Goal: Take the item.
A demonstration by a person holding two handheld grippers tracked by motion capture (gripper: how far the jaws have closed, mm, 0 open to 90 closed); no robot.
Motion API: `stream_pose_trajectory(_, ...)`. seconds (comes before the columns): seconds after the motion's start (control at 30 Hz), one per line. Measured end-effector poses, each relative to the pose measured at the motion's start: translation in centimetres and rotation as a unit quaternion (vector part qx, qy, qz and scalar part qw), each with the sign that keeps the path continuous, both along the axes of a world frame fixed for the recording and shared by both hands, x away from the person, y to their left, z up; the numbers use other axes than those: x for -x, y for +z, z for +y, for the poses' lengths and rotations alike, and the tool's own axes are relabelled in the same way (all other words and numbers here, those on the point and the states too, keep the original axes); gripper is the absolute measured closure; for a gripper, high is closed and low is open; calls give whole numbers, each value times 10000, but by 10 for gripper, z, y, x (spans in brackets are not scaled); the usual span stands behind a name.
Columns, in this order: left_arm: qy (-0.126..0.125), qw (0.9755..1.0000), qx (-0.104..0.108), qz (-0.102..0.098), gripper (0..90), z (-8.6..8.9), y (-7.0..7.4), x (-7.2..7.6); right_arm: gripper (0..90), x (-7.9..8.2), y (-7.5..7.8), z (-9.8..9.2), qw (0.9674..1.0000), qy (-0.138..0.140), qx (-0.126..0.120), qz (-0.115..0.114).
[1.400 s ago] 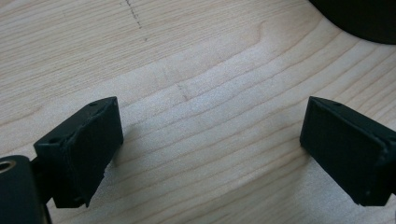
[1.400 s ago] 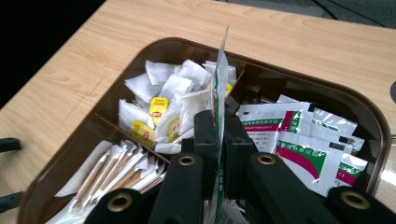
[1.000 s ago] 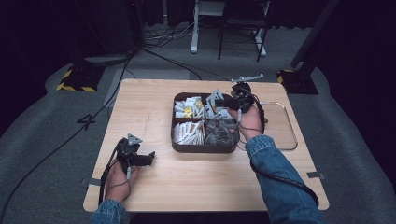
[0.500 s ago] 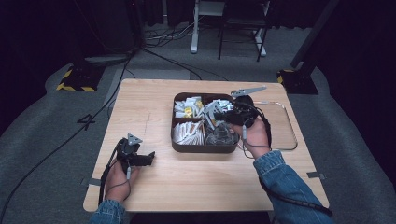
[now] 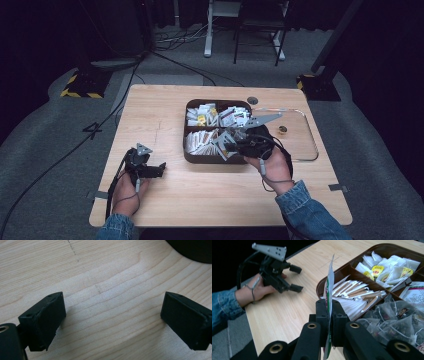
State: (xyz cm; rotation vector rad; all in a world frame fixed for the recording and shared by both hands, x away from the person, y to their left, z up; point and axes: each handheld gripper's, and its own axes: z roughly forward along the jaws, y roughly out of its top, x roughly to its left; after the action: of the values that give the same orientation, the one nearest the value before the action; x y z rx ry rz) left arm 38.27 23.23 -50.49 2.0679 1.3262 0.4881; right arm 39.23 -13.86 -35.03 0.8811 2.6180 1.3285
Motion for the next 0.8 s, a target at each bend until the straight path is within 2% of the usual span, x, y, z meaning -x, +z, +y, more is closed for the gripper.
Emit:
stream_pose_trajectory(0.07, 0, 10000, 0, 0, 62, 0, 0, 0, 867, 3, -3, 0, 10000, -5, 28, -30)
stream_pose_trajectory(0.33, 0, 10000, 0, 0, 62, 0, 0, 0, 867, 24, -27, 1, 9997, 143, 92, 154)
stream_pose_trajectory(0.8, 0, 10000, 0, 0, 62, 0, 0, 0, 866, 53, -45, 11, 9982, 464, 274, 264)
